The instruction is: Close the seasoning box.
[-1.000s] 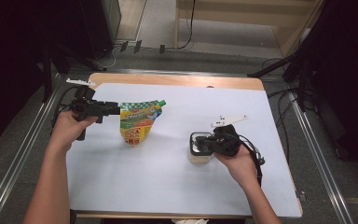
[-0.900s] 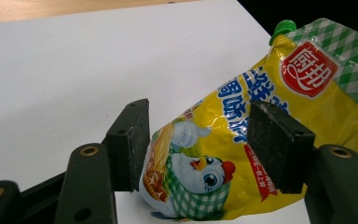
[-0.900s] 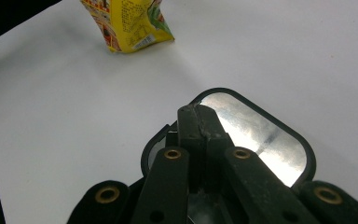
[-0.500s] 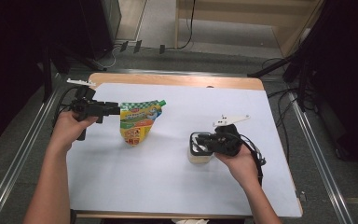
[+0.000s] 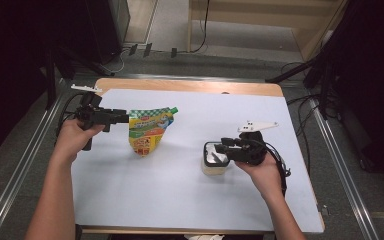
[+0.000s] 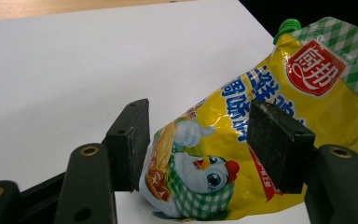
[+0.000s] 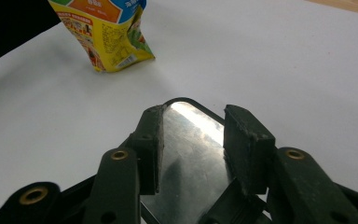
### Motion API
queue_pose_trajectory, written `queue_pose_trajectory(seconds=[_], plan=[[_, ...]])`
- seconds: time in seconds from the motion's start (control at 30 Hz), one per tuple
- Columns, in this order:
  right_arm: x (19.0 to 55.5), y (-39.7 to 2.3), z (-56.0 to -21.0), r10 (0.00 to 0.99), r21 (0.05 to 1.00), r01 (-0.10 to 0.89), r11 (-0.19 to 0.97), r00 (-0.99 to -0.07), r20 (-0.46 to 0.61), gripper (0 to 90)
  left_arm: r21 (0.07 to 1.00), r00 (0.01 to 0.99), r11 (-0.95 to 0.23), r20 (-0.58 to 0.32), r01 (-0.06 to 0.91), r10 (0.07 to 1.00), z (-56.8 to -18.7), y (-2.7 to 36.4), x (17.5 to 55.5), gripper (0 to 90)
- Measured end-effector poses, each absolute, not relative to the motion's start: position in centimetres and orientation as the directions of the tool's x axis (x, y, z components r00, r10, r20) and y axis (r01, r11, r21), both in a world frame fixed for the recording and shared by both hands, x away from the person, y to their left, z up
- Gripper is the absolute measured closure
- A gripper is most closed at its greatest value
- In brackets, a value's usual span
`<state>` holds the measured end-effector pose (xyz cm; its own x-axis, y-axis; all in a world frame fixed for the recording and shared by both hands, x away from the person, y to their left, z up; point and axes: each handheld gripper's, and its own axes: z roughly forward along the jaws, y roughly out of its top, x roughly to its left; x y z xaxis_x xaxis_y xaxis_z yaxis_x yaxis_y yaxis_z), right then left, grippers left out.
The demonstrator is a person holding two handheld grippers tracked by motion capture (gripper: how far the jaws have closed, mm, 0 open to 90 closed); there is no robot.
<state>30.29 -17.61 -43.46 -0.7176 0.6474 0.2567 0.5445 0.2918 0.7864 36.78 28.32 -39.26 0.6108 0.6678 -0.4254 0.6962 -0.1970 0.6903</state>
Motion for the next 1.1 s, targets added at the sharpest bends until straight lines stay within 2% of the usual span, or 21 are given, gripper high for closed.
queue_pose_trajectory(seconds=[0.57,1.1], plan=[[31.0,-21.0,-43.9,0.706,0.813,0.542,0.211,-0.66,0.256,50.7,0.685,0.605,-0.194,-0.431,0.702,0.67,-39.5,28.5,36.9,40.0],[31.9,-23.6,-45.7,0.774,0.803,0.574,0.159,-0.578,0.259,38.2,0.678,0.596,-0.185,-0.442,0.711,0.67,-39.9,28.7,37.1,39.9]])
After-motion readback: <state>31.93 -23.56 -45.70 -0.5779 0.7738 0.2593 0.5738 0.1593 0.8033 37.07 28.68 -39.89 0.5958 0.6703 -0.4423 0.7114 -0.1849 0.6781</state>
